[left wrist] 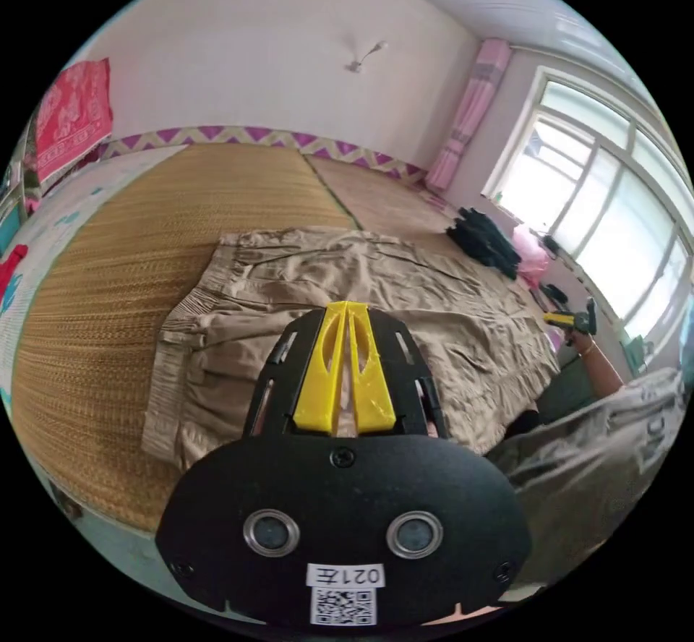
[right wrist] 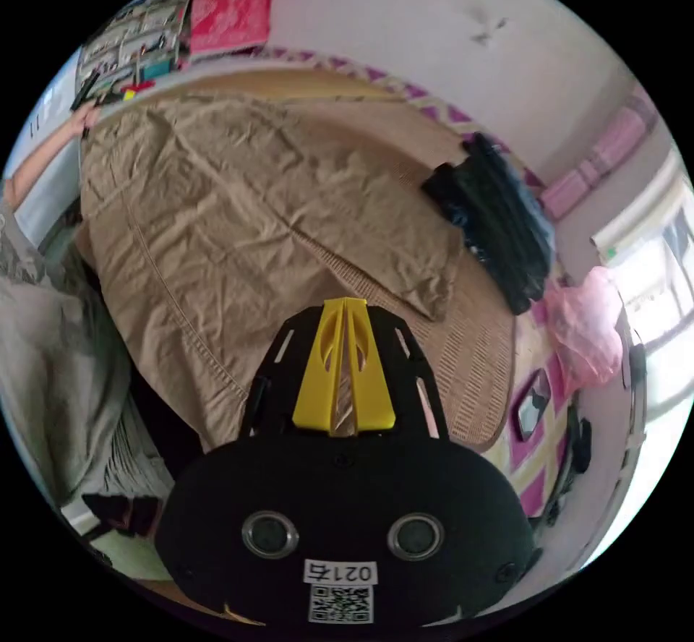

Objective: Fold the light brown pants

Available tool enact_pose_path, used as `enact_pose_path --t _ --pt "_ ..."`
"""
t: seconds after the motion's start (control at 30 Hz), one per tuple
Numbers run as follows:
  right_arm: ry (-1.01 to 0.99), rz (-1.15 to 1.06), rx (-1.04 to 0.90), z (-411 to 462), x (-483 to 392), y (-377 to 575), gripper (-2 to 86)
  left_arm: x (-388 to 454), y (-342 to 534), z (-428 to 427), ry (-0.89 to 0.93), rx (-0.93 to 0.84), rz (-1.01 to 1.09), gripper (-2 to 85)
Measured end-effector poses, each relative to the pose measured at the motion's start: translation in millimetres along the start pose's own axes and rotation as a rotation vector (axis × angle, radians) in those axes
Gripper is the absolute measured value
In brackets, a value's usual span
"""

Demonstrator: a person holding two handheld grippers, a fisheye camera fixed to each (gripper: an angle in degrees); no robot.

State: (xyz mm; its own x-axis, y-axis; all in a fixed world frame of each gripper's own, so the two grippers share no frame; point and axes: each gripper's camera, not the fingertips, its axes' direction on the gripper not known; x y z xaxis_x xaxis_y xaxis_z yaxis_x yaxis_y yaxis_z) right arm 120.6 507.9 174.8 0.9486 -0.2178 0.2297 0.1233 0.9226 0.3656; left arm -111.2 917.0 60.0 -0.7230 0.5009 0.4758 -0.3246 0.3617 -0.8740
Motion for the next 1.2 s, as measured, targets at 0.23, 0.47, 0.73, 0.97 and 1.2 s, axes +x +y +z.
enact_pose_path --t 0.23,0.47,0.73,0.97,1.2 --pt "-0.182 0.15 -0.051 60 51 0 -0.8 -170 33 79 0.08 -0.077 -0.489 -1.0" --pt "-0.062 0.11 -0.099 104 81 -40 -0.8 -185 117 46 0.146 0.041 -0.649 -0.9" --pt "-0.094 0.121 -0.076 123 114 -61 -0.7 -167 141 25 0.184 0.134 -0.649 -0.9" --pt "-0.145 0.182 0.062 122 130 -102 -0.7 -64 -11 126 0.359 -0.085 -0.23 -0.9" --pt "-0.157 0.39 0.184 119 171 -148 -0.7 -80 -72 244 0.289 -0.178 -0.355 -0.9"
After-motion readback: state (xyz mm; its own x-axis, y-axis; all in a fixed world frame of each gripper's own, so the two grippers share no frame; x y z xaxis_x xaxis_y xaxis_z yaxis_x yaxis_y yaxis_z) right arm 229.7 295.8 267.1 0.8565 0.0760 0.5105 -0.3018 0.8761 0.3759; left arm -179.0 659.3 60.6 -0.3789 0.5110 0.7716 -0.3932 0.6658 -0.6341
